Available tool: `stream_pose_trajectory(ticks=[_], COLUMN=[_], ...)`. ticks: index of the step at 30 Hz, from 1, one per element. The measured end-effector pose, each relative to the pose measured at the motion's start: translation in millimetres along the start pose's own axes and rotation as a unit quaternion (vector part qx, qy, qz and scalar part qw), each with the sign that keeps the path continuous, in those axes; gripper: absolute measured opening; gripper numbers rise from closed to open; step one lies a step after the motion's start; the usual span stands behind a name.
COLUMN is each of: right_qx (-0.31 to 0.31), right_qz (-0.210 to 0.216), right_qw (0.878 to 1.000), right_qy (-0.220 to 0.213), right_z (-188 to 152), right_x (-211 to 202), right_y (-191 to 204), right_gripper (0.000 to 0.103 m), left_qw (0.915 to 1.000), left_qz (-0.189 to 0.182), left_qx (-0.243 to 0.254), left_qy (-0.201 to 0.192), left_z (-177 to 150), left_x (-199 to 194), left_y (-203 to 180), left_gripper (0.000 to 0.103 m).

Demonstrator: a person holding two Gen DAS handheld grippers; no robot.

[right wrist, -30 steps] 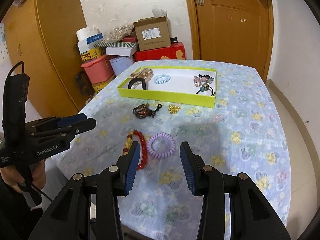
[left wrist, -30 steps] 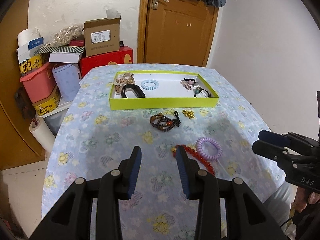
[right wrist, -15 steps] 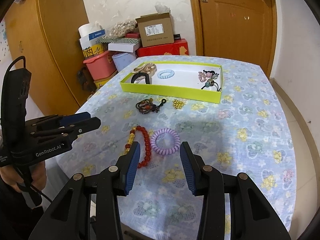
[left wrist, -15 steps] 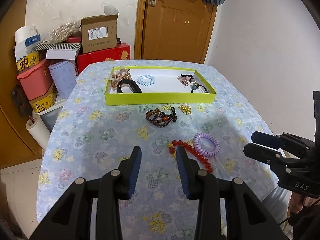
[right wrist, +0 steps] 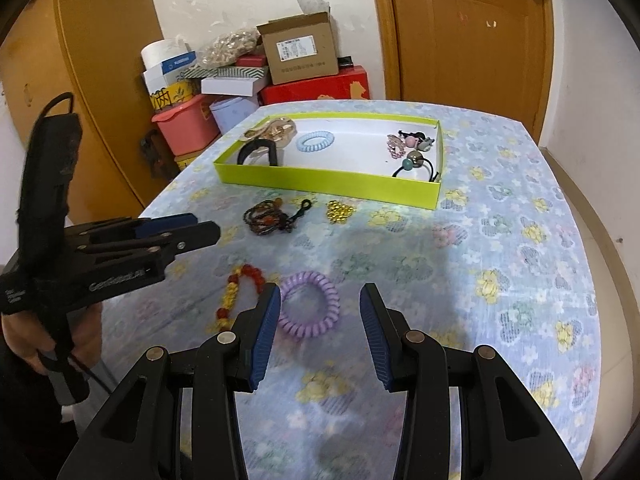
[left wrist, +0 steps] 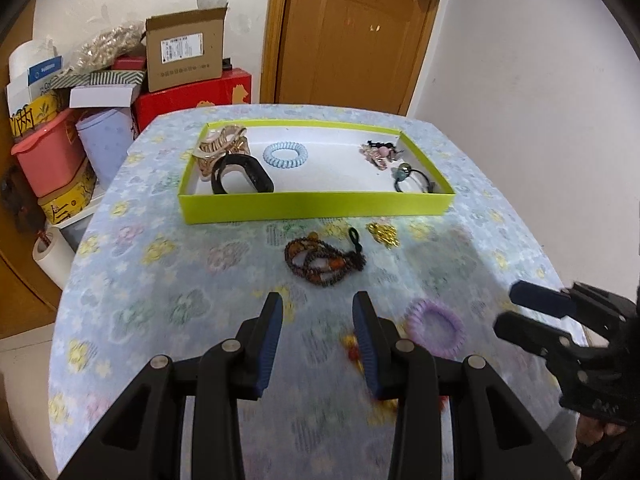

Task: Organize jewelry
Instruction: 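Lift both tools out of the tray toward the jewelry left on the cloth, then grasp the brown beaded tassel bracelet with the left tool while the right tool grasps the gold chain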

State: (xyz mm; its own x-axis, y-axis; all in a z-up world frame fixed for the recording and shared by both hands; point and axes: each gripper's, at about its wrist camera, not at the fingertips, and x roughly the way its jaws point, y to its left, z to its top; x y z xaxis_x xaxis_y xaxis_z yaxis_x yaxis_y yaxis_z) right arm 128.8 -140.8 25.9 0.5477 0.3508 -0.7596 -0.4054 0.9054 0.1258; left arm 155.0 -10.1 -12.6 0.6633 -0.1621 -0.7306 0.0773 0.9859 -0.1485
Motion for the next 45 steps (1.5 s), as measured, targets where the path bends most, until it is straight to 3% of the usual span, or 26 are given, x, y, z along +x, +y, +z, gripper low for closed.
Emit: stream_pose_trajectory(ticks=[7,13,22,24,28,31,45], right_qx=[0.008,0.016,0.021,0.023,0.024,0.025,0.005], right_qz=[-0.002,-0.005,-0.002,-0.002,-0.001,0.001,0.008], right_qw=[1.000,1.000,1.000,1.000,1.000,1.000,1.000], right_qy=[0.008,0.012,0.015,0.016,0.018,0.018,0.020], right_z=[5.2,8.7,13.6,14.7,16.5,17.7,38.7], right_x=[14.0,23.3,34.4,37.4,41.9,44.2,63.6], right_y=[-13.0,-23.7,-31.1,-32.8,-34.2,-35.2,-27.9], right_gripper=[0.042,0.042,0.042,0.042,0.042,0.042,0.042], left_qw=[0.9996,0.9990,0.9985,0.9979,0.9985,0.9992,0.9998], left_qz=[-0.017,-0.033,0.019,0.030,0.031,0.023,0.015], left_qx=[-0.016,-0.015,0.046,0.052,0.041,0.028,0.006], left_qy=[0.018,0.026,0.023,0.023,0.019,0.017,-0.008], left_z=[16.5,19.6,20.6,21.1,24.9,25.7,20.7], left_x=[33.5,48.8,63.8,64.2,63.8,63.8,37.0], left_y=[3.4,-1.7,-18.4,-19.7,-10.1,-2.0,11.2], left_gripper=[0.038,0.051,0.054,0.048,0.022,0.008,0.006])
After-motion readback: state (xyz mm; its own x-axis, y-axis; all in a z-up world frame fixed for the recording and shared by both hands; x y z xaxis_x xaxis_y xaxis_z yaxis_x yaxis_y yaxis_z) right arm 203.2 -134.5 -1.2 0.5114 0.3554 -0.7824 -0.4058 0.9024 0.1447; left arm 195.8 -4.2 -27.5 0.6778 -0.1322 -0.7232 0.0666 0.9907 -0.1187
